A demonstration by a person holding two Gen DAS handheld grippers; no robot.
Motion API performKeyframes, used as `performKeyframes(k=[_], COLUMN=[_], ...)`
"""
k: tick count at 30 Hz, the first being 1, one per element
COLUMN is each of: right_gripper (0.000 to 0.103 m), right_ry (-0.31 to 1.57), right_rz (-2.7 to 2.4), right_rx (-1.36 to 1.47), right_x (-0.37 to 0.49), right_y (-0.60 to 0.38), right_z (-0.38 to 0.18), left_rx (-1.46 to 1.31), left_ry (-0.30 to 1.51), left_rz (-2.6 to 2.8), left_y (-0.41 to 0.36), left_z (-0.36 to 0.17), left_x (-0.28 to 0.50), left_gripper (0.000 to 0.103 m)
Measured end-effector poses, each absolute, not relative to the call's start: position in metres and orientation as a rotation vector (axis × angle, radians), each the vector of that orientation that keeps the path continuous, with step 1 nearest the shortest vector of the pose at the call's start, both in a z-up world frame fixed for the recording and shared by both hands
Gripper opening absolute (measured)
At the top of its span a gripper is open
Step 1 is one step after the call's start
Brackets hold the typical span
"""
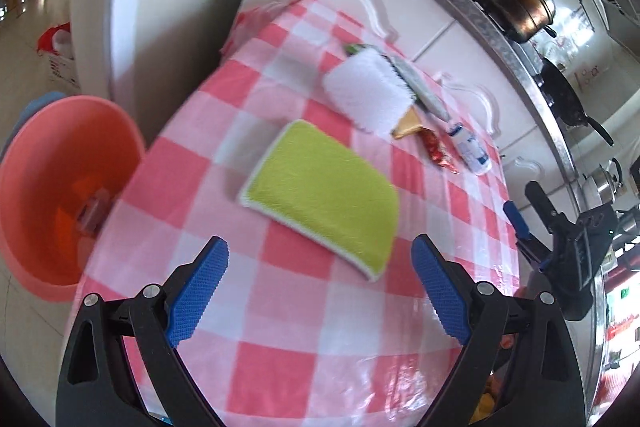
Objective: Collect trash
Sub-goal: 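Move both open grippers back over the table toward the green sponge, then grasp the green sponge with the left gripper while the right gripper approaches the red snack packet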
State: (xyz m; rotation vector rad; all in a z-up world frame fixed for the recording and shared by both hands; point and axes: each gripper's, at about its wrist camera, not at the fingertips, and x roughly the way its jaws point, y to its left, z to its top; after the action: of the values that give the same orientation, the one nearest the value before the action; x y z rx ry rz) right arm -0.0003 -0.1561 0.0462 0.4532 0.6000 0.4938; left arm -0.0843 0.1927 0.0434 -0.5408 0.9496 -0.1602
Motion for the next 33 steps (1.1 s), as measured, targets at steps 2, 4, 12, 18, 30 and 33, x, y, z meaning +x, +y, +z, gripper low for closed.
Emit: performKeyframes(k=[2,4,12,18,30,33], right_gripper=[0.099,0.099,0.099,0.099,0.099,0.099], right_ry=[0.601,0.605,0.599,0.594,0.595,0.603], right_rz=[0.476,0.463,0.440,0.443,0.434,0.434], right_rx=[0.482,0.511,0.575,0.583,0.604,0.604], right_x=[0.003,0.005,0.009,0.008,0.011,0.012], right_y=[-0.168,-0.178,-0.203,-0.207,-0.217,-0.216], right_z=[0.043,0.041,0.036,0.036,0.033,0.031], left_rx=[-0.561,-0.591,-0.749,-0.769,-0.421,-0.303], left_ry=[0.965,0.984,0.997,0.983,1.002,1.011], left_rz=[-0.175,-0.175,-0.167,-0.130,-0.035,-0.027], left_y=[0.185,0.179,0.167,0.164,0.134,0.117], left_z=[0.040,0.036,0.018,0.010,0.020,0.020], left_x=[-0.081,-0.077,-0.059,-0.039,0.025,0.039], left_gripper=[0.092,0.092,0.092,0.092,0.092,0.092])
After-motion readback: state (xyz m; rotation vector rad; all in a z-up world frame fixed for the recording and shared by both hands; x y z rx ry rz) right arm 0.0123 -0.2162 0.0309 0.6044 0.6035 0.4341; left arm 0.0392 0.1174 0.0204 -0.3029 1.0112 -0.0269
